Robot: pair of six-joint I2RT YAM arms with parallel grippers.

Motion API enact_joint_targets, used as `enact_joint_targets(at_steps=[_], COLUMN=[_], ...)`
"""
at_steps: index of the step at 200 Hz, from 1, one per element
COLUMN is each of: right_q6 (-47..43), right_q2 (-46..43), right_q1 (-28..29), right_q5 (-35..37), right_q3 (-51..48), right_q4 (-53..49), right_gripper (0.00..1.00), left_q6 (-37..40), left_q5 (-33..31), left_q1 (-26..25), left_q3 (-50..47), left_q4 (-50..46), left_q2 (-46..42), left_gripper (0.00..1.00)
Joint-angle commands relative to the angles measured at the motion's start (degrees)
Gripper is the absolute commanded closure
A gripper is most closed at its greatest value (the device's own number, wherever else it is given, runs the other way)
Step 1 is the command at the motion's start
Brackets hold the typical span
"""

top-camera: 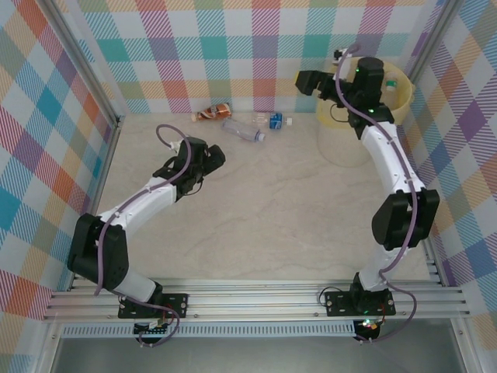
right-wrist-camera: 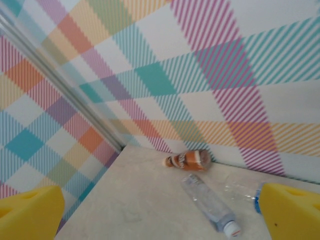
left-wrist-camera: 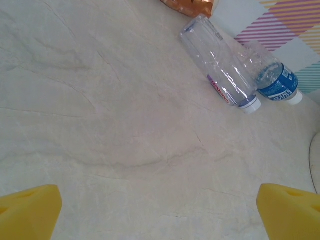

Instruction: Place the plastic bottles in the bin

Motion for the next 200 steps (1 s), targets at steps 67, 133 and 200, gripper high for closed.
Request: enact_joint_targets(at_steps=[67, 133, 200], right_q6=[-1.1, 8.0, 14.0], right_q2=[19.1, 43.4, 54.8], right_q1=[8.3, 10.3, 11.4], right_q5=[3.3, 8.1, 7.4], right_q3=[5.9, 34.0, 43.5], right_q4=[-0.5, -16.1, -14.6], right_gripper=[0.00, 0.00, 0.00], left_q6=[-2.3, -5.1, -5.7], left_q5=[9.3, 18.3, 22.9], left_q1=[5.6, 9.3, 9.9], left_q3=[9.9, 16.1, 26.5], left_q4=[7.5, 13.5, 19.3], left_q2=[13.6, 26.0, 38.1], left_gripper=[0.00, 0.00, 0.00])
